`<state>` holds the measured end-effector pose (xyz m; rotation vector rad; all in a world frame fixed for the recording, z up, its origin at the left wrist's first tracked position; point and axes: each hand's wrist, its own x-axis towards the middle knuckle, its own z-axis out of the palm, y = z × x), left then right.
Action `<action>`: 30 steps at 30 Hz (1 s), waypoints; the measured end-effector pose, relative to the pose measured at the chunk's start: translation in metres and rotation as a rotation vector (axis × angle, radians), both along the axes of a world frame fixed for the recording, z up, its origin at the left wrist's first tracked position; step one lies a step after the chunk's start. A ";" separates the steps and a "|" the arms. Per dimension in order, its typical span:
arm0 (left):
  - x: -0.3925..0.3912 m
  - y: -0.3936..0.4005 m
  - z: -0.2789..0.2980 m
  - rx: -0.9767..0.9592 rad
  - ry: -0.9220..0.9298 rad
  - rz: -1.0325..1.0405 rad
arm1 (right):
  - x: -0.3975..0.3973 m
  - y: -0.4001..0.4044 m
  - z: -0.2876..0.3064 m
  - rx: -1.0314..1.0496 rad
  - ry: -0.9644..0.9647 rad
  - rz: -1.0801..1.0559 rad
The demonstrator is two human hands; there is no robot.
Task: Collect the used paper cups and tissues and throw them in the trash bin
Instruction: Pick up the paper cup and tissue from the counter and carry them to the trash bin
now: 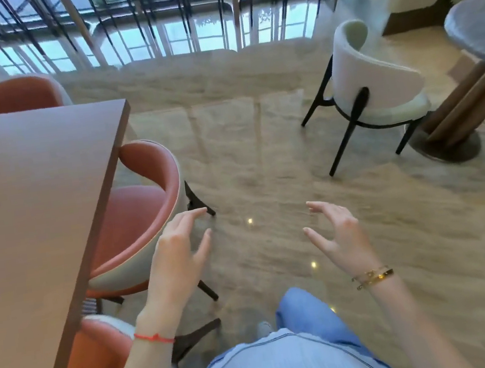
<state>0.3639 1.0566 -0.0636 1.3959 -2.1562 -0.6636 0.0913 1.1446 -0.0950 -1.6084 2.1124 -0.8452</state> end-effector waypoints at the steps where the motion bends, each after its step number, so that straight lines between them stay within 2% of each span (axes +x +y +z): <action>1: -0.006 -0.017 0.000 0.003 -0.001 -0.010 | -0.006 -0.015 -0.001 0.006 0.000 -0.009; 10: -0.074 -0.177 -0.011 -0.013 -0.019 -0.028 | -0.075 -0.179 -0.014 0.032 -0.024 -0.023; 19: -0.156 -0.365 0.004 -0.044 0.027 0.077 | -0.155 -0.398 0.015 -0.017 0.003 0.110; 30: -0.174 -0.550 0.000 -0.015 0.050 0.255 | -0.175 -0.632 0.010 -0.007 -0.028 0.263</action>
